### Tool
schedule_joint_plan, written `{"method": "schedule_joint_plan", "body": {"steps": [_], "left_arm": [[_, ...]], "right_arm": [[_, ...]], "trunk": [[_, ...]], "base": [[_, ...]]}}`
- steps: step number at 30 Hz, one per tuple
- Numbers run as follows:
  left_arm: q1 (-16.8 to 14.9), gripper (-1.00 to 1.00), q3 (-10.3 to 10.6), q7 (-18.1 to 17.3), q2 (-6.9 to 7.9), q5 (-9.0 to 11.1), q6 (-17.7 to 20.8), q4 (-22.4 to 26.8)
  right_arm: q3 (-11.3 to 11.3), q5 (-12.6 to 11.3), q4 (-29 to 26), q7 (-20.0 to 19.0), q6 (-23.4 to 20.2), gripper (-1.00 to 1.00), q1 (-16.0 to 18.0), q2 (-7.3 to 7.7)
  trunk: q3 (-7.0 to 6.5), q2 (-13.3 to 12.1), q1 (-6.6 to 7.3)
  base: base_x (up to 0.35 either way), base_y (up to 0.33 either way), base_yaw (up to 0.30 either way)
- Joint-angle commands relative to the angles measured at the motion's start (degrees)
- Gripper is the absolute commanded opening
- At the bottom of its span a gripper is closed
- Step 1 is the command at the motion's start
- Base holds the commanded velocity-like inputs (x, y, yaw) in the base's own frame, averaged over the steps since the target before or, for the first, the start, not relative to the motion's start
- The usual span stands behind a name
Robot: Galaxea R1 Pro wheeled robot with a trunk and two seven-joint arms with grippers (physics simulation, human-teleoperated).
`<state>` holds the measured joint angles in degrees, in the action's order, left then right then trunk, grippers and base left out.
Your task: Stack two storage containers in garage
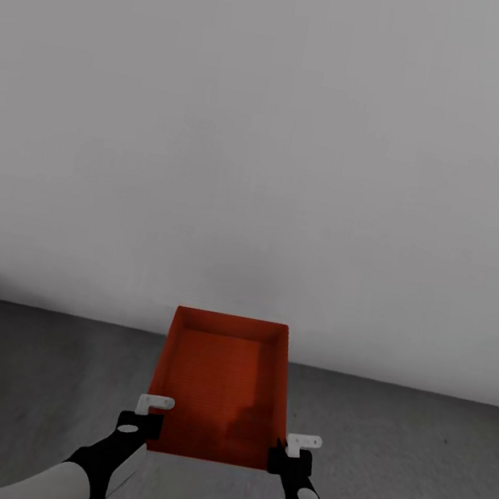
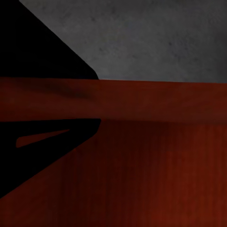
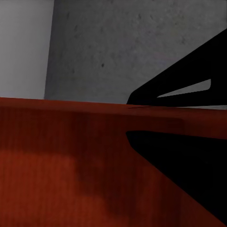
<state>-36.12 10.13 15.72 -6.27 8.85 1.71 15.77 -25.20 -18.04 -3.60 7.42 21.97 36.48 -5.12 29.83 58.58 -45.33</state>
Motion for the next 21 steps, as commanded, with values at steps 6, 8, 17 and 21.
{"method": "schedule_joint_plan", "body": {"steps": [6, 8, 17, 21], "left_arm": [[-0.09, -1.0, -4.18, 0.63, 0.64, -0.24, 0.25, 0.32], [-0.09, -1.0, -4.18, 0.63, 0.64, -0.24, 0.24, 0.32], [-0.09, -1.0, -4.22, 0.63, 0.64, -0.24, 0.25, 0.32], [-0.09, -1.0, -4.18, 0.63, 0.64, -0.24, 0.23, 0.32]], "right_arm": [[0.5, -0.16, 0.52, 0.06, 0.09, -1.0, 0.0, 0.02], [0.5, -0.16, 0.52, 0.06, 0.09, -1.0, 0.0, 0.02], [0.5, -0.16, 0.52, 0.06, 0.09, -1.0, 0.0, 0.02], [0.5, -0.16, 0.52, 0.06, 0.09, -1.0, 0.0, 0.02]], "trunk": [[0.61, 0.04, 0.0], [0.79, 0.04, 0.0], [1.63, 0.04, 0.0], [2.0, 0.04, 0.0]], "base": [[0.0, 0.0, 0.0], [0.0, 0.0, 0.0], [0.0, 0.0, 0.0], [0.0, 0.0, 0.0]]}}
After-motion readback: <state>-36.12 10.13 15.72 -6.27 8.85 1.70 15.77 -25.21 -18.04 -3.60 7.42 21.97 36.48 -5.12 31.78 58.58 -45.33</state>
